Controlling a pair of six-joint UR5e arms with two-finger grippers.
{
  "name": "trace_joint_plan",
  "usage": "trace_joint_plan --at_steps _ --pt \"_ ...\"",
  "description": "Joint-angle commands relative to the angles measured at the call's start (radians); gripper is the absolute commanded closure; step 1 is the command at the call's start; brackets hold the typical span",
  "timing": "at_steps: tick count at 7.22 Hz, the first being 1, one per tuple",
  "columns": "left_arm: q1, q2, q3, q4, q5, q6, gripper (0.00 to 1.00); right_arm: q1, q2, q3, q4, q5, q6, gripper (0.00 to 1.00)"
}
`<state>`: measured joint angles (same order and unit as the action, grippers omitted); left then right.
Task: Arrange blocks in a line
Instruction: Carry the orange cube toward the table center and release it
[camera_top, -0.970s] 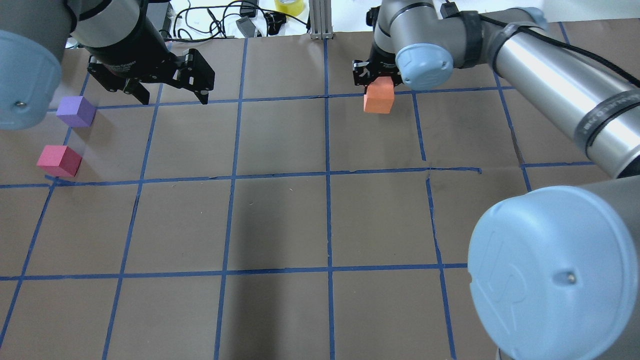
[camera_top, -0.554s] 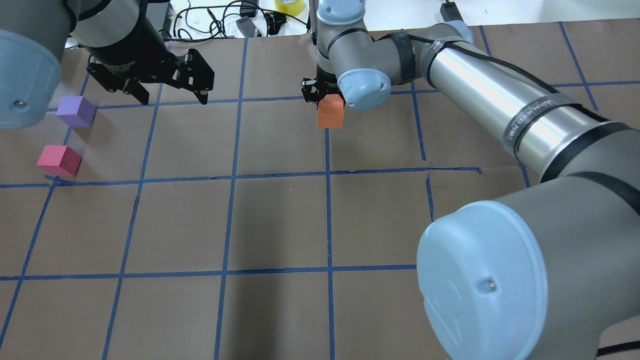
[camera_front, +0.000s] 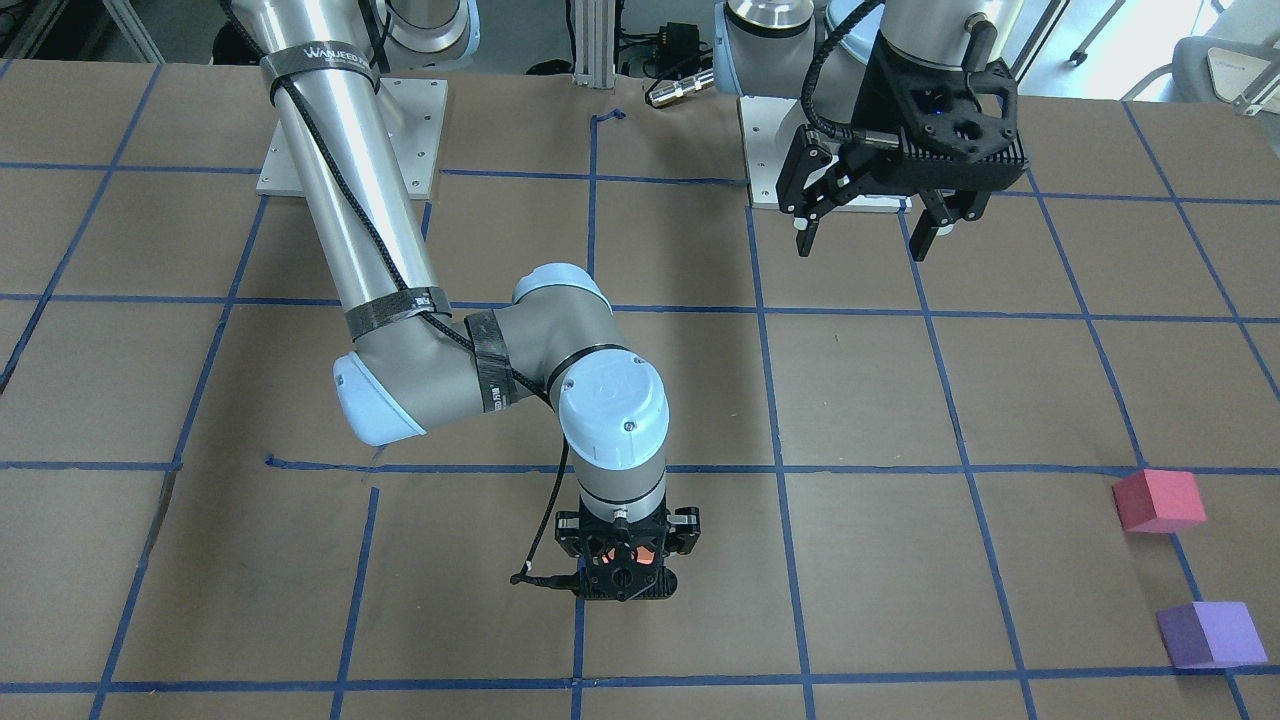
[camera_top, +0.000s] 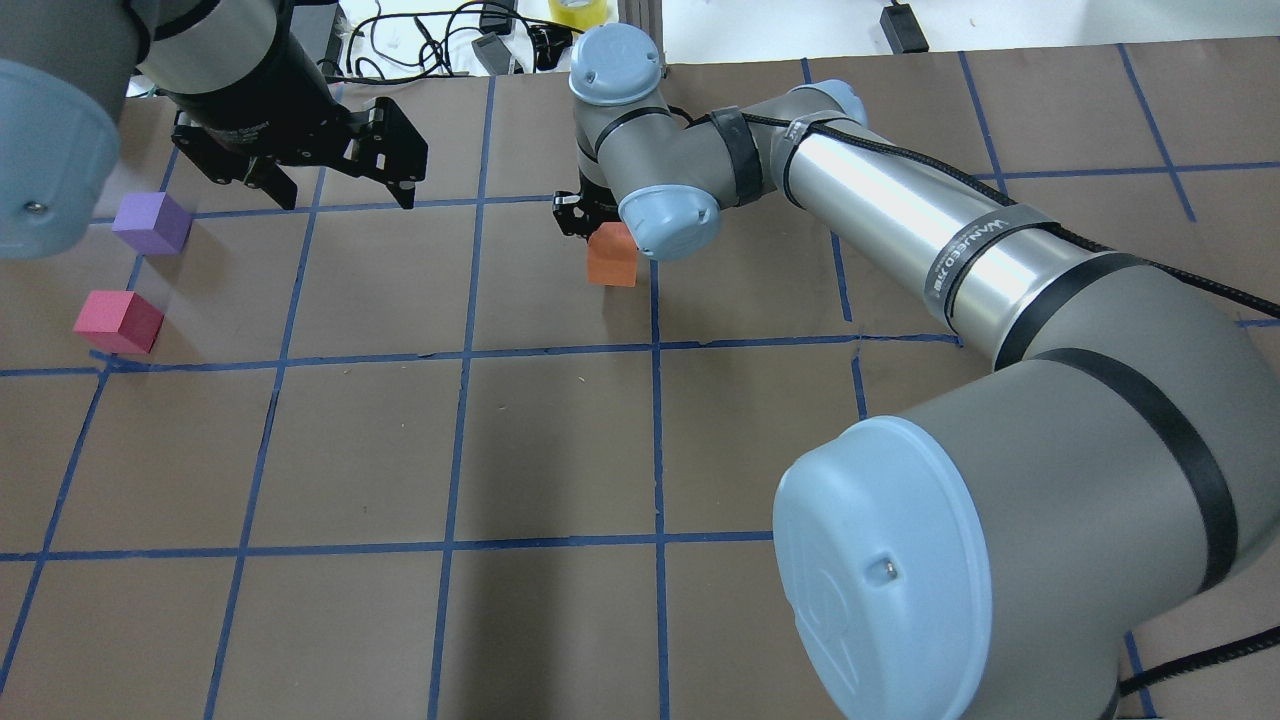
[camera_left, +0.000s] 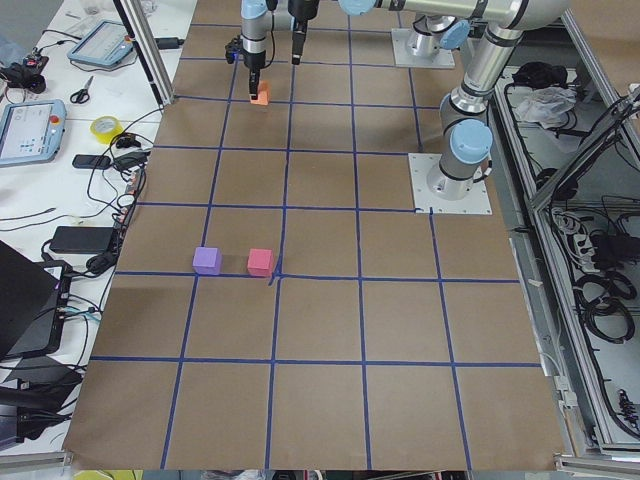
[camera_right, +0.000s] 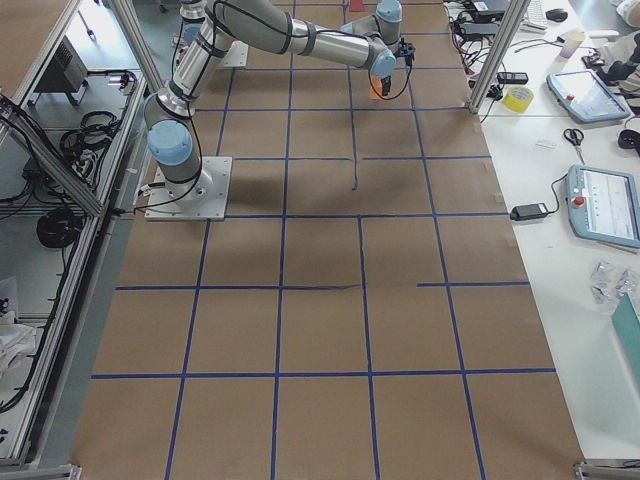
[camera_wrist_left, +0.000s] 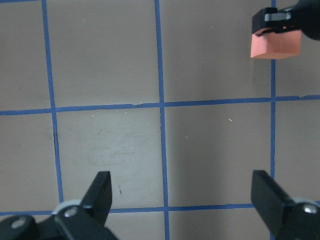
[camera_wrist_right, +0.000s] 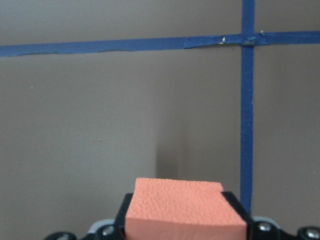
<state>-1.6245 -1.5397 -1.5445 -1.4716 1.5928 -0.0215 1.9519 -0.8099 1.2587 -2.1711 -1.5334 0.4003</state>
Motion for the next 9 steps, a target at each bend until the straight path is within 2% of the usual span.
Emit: trace_joint_plan --at_steps 1,3,4,5,7,9 --pt "0.0 0.001 0.0 0.001 -0.001 0.0 0.0 0.002 0.011 -0.001 -0.032 0.001 0.012 0.0" --pt "0.0 0.001 -0.002 -0.001 -0.001 -0.006 0.0 -0.005 -0.027 -0.005 -0.017 -0.005 0.011 0.0" --pt "0.0 0.001 -0.003 -0.001 -0.001 -0.006 0.0 -0.017 -0.082 -0.004 0.038 -0.004 0.008 0.0" --pt "0.0 0.001 -0.003 -0.001 -0.001 -0.006 0.0 -0.031 -0.145 0.017 0.121 -0.014 -0.01 0.0" --pt "0.0 0.001 -0.002 -0.001 -0.001 -0.006 0.0 -0.144 -0.262 0.036 0.294 -0.013 -0.16 0.0" --pt "0.002 -0.022 0.018 0.004 -0.001 -0.006 0.0 -0.259 -0.432 0.091 0.481 -0.014 -0.266 0.0"
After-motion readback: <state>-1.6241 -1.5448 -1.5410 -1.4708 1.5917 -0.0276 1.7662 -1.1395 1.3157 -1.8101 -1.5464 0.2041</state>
